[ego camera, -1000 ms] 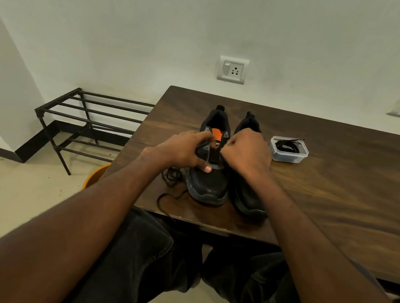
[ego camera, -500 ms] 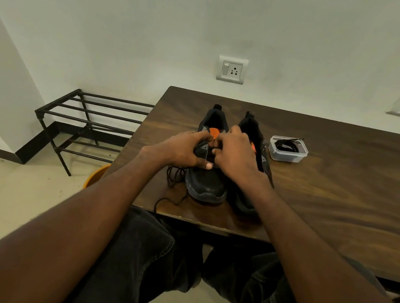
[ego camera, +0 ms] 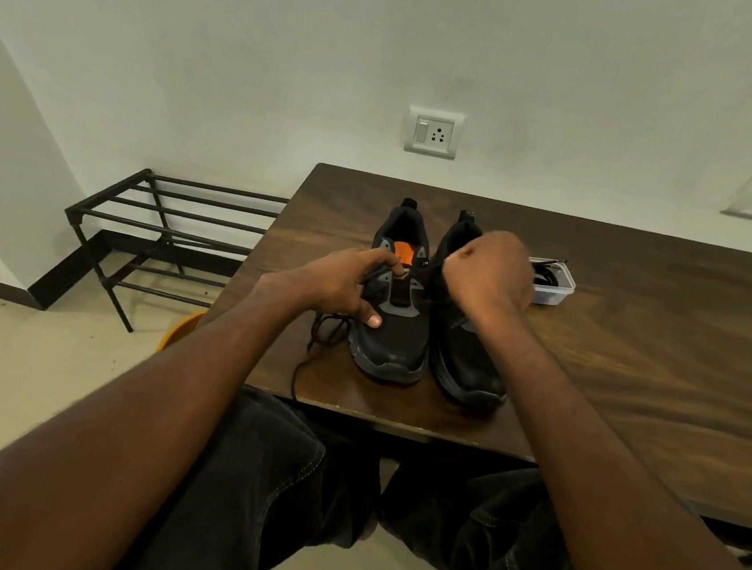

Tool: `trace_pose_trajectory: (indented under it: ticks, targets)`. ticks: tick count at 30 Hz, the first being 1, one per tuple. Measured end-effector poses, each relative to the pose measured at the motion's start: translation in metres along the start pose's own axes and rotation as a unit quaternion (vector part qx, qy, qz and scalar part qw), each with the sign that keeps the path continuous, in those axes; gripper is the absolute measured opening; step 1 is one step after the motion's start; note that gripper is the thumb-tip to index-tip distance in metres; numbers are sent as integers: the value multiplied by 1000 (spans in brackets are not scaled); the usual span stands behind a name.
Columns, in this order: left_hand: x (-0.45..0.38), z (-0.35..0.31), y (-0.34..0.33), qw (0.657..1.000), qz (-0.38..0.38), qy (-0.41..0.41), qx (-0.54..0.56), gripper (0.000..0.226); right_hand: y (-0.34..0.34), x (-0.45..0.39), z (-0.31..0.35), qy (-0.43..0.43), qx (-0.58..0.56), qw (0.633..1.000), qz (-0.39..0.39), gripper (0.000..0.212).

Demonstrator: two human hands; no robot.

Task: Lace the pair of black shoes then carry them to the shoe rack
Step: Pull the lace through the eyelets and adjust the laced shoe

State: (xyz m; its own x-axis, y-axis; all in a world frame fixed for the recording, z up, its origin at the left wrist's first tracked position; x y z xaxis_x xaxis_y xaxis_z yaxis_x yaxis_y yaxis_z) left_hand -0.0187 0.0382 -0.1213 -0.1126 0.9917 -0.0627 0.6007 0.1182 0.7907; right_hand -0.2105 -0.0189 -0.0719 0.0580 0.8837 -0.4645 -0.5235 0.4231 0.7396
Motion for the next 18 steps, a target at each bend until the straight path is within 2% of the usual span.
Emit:
trace_pose_trajectory:
  ticks: [1,3,6,10,15,16,18]
  targets:
    - [-1,1,0,1000,-2,-5,-4,78,10,-5,-5,-7,18,1000,-19,14]
    - [-1,2,0,1000,-2,-14,-10,78,22,-6,-10,37,76,996,-22,18]
    - [-4,4,-2,1000,-8,-11,2,73,15,11,1,147,85,985,37,35]
    - [-4,4,-5,999,-23,-20,-29,80,-23,35,20,223,81,967,89,36]
    - [-2,4,-4,999,-34,-27,-23,86,-37,39,22,215,60,968,112,24]
    - [-2,3,-3,999,-34,-23,-24,86,-34,33,19,199,66,973,101,20]
    - [-1,1,-3,999,-31,-17,-37,86,-20,19,9,100,38,993,46,17]
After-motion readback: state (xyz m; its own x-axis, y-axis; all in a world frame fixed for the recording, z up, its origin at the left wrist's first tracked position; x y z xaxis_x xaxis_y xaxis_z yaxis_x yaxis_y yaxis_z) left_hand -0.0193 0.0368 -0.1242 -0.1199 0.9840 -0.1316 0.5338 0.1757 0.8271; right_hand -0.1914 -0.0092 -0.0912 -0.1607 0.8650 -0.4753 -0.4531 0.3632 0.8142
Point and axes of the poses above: each hand's wrist, its own x-axis away from the middle knuckle, its own y-axis out of the back of the hand, z = x × y, the point moved 3 cm from there along -x, towards the middle knuckle, and after that the axes turned 15 degrees about -z, right-handed, at the moved point
